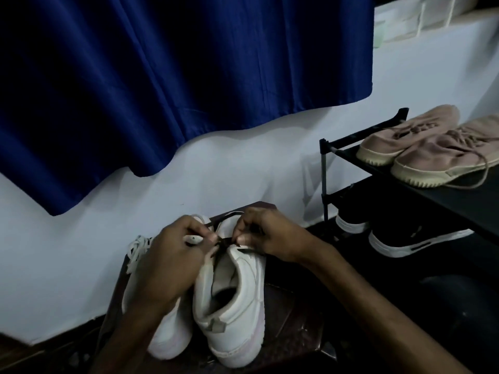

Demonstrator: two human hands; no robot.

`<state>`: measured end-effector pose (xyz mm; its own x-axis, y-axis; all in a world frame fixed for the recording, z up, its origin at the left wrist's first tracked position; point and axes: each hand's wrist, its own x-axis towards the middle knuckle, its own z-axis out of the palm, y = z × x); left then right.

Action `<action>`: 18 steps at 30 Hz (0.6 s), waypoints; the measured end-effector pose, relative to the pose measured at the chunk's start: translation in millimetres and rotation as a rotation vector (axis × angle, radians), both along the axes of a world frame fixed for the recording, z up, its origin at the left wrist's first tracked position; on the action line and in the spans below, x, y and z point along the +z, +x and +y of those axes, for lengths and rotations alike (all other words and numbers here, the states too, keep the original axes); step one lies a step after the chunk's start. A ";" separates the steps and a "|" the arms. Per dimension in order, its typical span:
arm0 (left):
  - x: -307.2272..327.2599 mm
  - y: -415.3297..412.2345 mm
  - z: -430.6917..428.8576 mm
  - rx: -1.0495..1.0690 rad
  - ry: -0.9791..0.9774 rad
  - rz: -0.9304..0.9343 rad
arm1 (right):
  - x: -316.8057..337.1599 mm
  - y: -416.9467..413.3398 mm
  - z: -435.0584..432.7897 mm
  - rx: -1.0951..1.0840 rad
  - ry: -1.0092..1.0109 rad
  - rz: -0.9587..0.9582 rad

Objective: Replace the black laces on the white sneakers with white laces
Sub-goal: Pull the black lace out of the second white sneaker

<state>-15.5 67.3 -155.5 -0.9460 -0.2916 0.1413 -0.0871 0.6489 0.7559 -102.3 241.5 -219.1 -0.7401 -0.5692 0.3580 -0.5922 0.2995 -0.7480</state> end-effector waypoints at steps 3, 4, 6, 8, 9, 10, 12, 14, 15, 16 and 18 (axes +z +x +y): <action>-2.4 -2.5 -6.3 0.102 0.308 0.000 | 3.1 -0.8 0.1 -0.012 0.013 -0.024; -3.5 -2.8 -8.8 0.085 0.216 0.016 | 4.0 -0.3 0.2 -0.014 0.020 -0.021; -1.0 -1.3 -8.7 -0.021 0.053 0.020 | 4.8 0.9 0.3 -0.007 0.023 -0.031; 10.1 -0.4 -3.8 -0.175 -0.106 0.017 | 4.6 1.0 2.5 -0.007 0.020 -0.045; 16.4 -0.2 -0.7 -0.243 -0.226 0.011 | 4.6 0.4 3.5 -0.008 0.024 -0.047; 22.2 0.4 2.8 -0.308 -0.349 -0.009 | 4.7 -0.3 4.1 -0.009 0.030 -0.046; 29.4 1.8 8.9 -0.408 -0.558 -0.096 | 4.5 -2.3 3.6 -0.010 0.037 -0.050; 29.3 2.0 14.0 -0.420 -0.746 -0.149 | 3.7 -3.3 2.1 -0.016 0.039 -0.052; 29.3 0.8 16.1 -0.403 -0.803 -0.130 | 2.9 -3.7 1.8 -0.022 0.042 -0.043; 29.5 -0.5 18.2 -0.377 -0.835 -0.100 | 2.8 -3.8 2.3 -0.026 0.048 -0.035; 30.6 -2.8 22.9 -0.312 -0.869 -0.041 | 2.5 -4.2 5.4 -0.020 0.052 -0.043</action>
